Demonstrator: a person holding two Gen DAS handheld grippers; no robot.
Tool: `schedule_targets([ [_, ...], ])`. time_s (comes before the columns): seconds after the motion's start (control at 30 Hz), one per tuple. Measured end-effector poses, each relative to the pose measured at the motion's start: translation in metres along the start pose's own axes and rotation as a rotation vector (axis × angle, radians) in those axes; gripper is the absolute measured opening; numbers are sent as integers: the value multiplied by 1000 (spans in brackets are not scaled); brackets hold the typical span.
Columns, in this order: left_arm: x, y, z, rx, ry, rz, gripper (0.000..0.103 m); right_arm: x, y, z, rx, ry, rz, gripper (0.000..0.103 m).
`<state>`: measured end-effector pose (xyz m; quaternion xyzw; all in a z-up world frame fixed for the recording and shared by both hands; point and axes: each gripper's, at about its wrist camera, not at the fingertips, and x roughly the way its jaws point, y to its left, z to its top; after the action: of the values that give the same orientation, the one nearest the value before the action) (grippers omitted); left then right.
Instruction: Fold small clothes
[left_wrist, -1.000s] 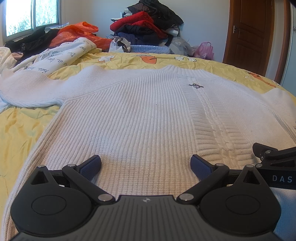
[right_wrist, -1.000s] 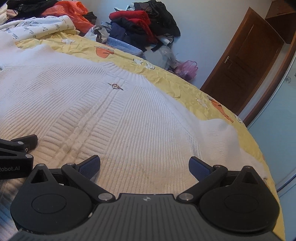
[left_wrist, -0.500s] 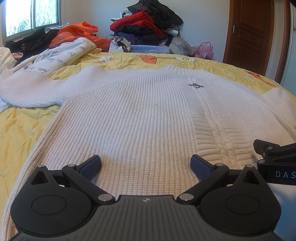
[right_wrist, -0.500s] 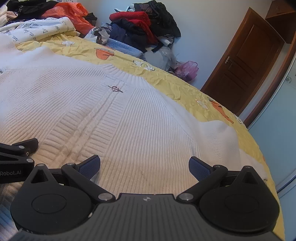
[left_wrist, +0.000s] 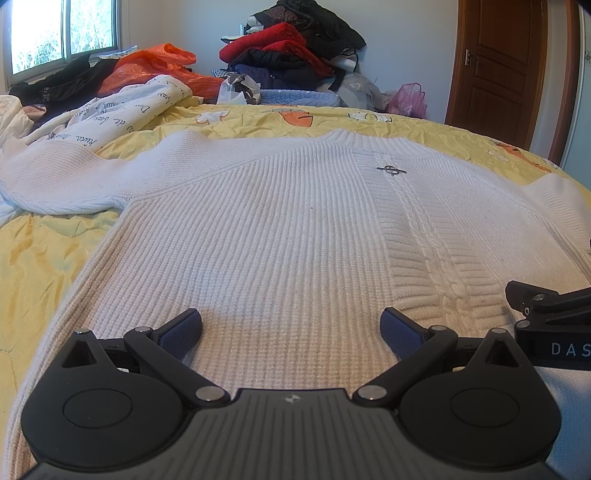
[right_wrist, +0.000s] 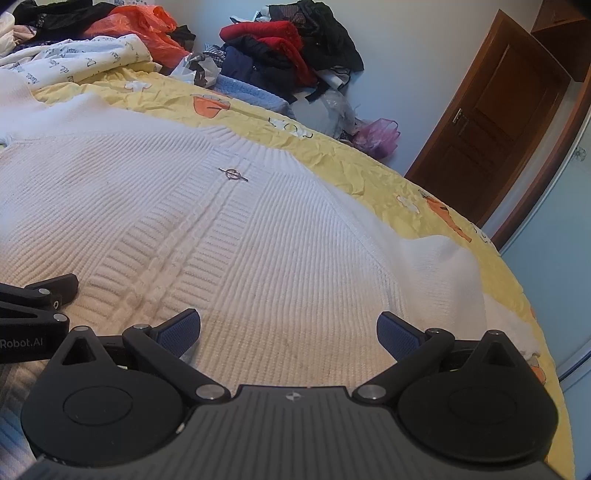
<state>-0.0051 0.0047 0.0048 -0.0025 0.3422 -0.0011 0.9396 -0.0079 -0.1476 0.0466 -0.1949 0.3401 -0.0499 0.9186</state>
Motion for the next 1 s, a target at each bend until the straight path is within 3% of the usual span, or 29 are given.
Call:
schedule_targets([
  [0.47, 0, 0, 0, 0, 0, 0, 103, 9, -22, -14, 48, 10, 4, 103],
  [0.67, 0, 1, 0, 0, -1, 0, 103, 14, -48, -21, 121, 5, 48, 103],
  [0.77, 0, 1, 0, 0, -1, 0, 103, 9, -73, -26, 218, -34, 112, 103],
  [0.9, 0, 0, 0, 0, -1, -1, 103, 2, -128, -44, 400, -176, 232, 103],
  [1.0, -1, 1, 0, -1, -1, -1, 103, 3, -177, -58, 520, -268, 190, 103],
])
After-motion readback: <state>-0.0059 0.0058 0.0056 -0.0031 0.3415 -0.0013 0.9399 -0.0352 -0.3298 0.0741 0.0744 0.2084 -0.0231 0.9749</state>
